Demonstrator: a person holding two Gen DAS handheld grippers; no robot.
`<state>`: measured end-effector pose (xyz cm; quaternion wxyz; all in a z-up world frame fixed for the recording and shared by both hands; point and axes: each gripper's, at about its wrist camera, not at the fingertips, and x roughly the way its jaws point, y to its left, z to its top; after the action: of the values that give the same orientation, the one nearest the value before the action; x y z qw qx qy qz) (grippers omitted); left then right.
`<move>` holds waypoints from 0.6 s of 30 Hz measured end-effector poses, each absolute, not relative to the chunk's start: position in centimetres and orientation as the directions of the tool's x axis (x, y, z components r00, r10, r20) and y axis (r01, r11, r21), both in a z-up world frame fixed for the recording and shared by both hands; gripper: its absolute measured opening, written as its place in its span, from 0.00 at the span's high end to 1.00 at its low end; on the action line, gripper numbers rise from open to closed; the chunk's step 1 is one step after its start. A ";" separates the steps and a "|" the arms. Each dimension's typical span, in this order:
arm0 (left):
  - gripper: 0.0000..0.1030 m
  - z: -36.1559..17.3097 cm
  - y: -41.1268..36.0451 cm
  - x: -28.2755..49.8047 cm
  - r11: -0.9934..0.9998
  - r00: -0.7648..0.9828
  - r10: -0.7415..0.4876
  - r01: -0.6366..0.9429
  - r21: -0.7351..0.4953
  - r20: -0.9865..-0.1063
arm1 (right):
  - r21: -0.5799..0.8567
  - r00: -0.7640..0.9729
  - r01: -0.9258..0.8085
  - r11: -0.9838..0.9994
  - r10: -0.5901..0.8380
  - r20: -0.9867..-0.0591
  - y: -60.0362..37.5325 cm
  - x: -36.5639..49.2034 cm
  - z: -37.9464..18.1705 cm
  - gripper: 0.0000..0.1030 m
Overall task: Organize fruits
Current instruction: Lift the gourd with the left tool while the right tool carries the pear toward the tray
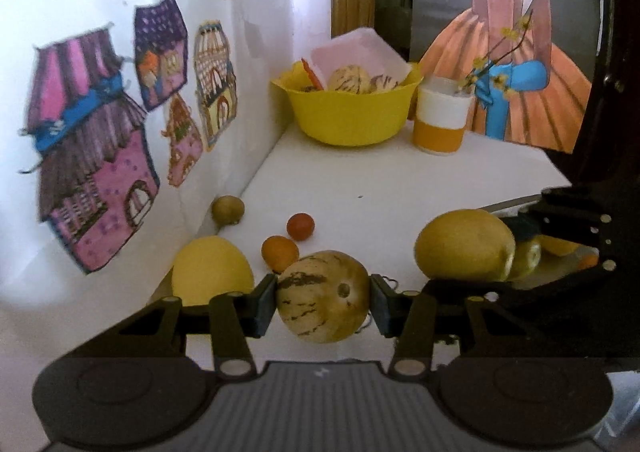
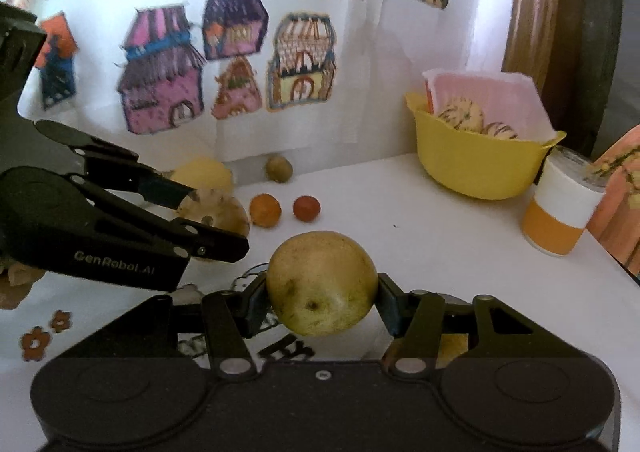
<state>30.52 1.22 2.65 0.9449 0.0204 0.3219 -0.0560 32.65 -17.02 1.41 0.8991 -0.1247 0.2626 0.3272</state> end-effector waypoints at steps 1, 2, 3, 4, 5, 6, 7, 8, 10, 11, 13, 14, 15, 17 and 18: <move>0.49 3.0 1.2 29.9 0.993 0.788 -0.100 0.122 -0.005 -0.607 | -0.046 0.651 -0.651 0.758 0.526 -0.548 -17.4 32.1 1.7 0.45; 0.49 3.2 1.1 29.5 0.992 0.789 -0.106 0.125 -0.011 -0.605 | -0.041 0.654 -0.648 0.760 0.528 -0.541 -17.9 31.5 2.0 0.45; 0.49 3.5 0.9 29.1 0.991 0.790 -0.113 0.130 -0.015 -0.602 | -0.039 0.659 -0.645 0.763 0.530 -0.534 -18.3 30.8 2.3 0.45; 0.49 3.8 0.5 28.7 0.990 0.791 -0.120 0.138 -0.017 -0.600 | -0.038 0.665 -0.642 0.766 0.531 -0.526 -18.9 30.0 2.7 0.45; 0.49 4.1 0.3 28.3 0.989 0.792 -0.126 0.144 -0.018 -0.598 | -0.039 0.671 -0.638 0.769 0.529 -0.519 -19.3 29.4 3.0 0.45; 0.49 4.3 -0.1 27.9 0.989 0.793 -0.132 0.149 -0.020 -0.595 | -0.042 0.678 -0.632 0.774 0.526 -0.513 -19.9 28.8 3.4 0.45; 0.49 4.6 -0.4 27.5 0.987 0.794 -0.140 0.157 -0.023 -0.592 | -0.044 0.685 -0.627 0.778 0.523 -0.508 -20.4 28.3 3.7 0.45; 0.49 4.8 -0.8 27.3 0.986 0.795 -0.147 0.163 -0.026 -0.588 | -0.045 0.691 -0.621 0.783 0.519 -0.503 -20.9 27.8 4.0 0.45; 0.49 5.2 -1.6 26.7 0.983 0.796 -0.167 0.180 -0.036 -0.581 | -0.046 0.706 -0.605 0.795 0.509 -0.493 -22.1 26.7 4.5 0.45; 0.49 5.4 -2.2 26.4 0.981 0.796 -0.179 0.190 -0.042 -0.578 | -0.046 0.713 -0.597 0.801 0.503 -0.489 -22.7 26.2 4.7 0.45; 0.49 5.6 -3.4 25.9 0.975 0.793 -0.206 0.213 -0.055 -0.573 | -0.047 0.728 -0.575 0.816 0.485 -0.484 -24.1 25.2 4.9 0.45; 0.49 5.6 -3.9 25.5 0.973 0.792 -0.219 0.224 -0.061 -0.570 | -0.050 0.735 -0.565 0.824 0.475 -0.484 -24.7 24.8 5.0 0.45; 0.49 5.6 -4.4 25.3 0.970 0.790 -0.230 0.234 -0.066 -0.568 | -0.055 0.744 -0.551 0.833 0.460 -0.485 -25.3 24.4 4.9 0.45; 0.49 5.5 -5.7 24.8 0.964 0.784 -0.252 0.255 -0.076 -0.567 | -0.060 0.755 -0.528 0.847 0.436 -0.491 -26.5 23.7 4.8 0.45; 0.49 5.3 -6.4 24.7 0.961 0.781 -0.263 0.265 -0.082 -0.567 | -0.058 0.758 -0.517 0.854 0.425 -0.495 -27.2 23.4 4.6 0.45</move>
<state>24.67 -6.38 5.29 0.9436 0.0009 0.3002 -0.1399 23.41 -27.15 4.63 0.9326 -0.0960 0.2392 0.2525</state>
